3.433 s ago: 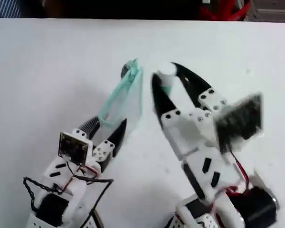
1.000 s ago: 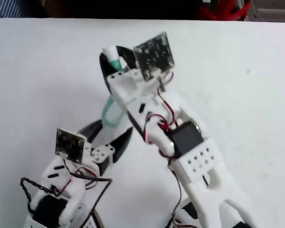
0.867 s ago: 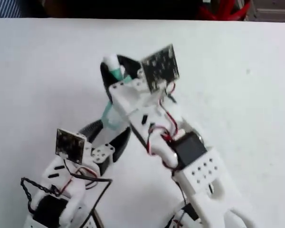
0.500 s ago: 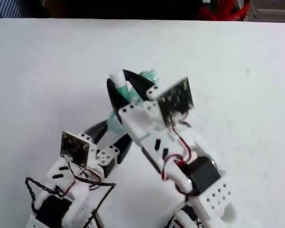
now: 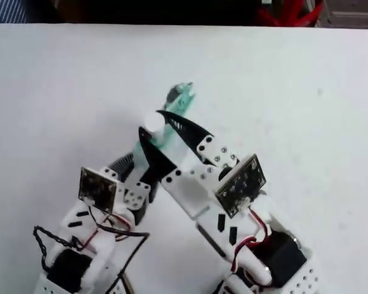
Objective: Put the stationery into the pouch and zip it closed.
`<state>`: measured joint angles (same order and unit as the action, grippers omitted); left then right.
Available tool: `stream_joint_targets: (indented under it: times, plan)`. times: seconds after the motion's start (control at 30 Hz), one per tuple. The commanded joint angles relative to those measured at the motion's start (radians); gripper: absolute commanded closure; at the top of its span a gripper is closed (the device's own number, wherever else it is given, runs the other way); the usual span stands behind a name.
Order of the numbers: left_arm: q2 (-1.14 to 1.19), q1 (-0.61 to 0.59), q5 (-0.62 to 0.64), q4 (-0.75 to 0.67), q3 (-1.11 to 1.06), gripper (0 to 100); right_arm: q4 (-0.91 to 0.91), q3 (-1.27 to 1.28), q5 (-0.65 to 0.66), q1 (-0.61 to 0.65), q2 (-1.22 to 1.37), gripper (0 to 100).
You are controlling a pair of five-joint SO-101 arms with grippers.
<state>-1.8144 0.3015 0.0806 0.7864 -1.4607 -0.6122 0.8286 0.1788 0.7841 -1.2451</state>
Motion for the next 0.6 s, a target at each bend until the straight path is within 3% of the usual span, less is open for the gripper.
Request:
stream_joint_targets:
  times: [0.0,0.23,0.43,0.57]
  plan:
    - [0.002,0.007,-0.040,-0.035,0.009,95,-0.019,0.049,0.021,0.001,0.010,98.1]
    - [0.002,0.010,-0.044,-0.038,0.005,94,0.013,0.075,0.103,-0.036,0.053,98.1]
    - [0.002,0.007,-0.026,-0.023,0.003,82,-0.038,-0.021,0.103,-0.093,0.165,97.8]
    - [0.002,0.007,-0.005,-0.021,0.003,82,-0.165,-0.153,0.066,-0.087,0.173,81.8]
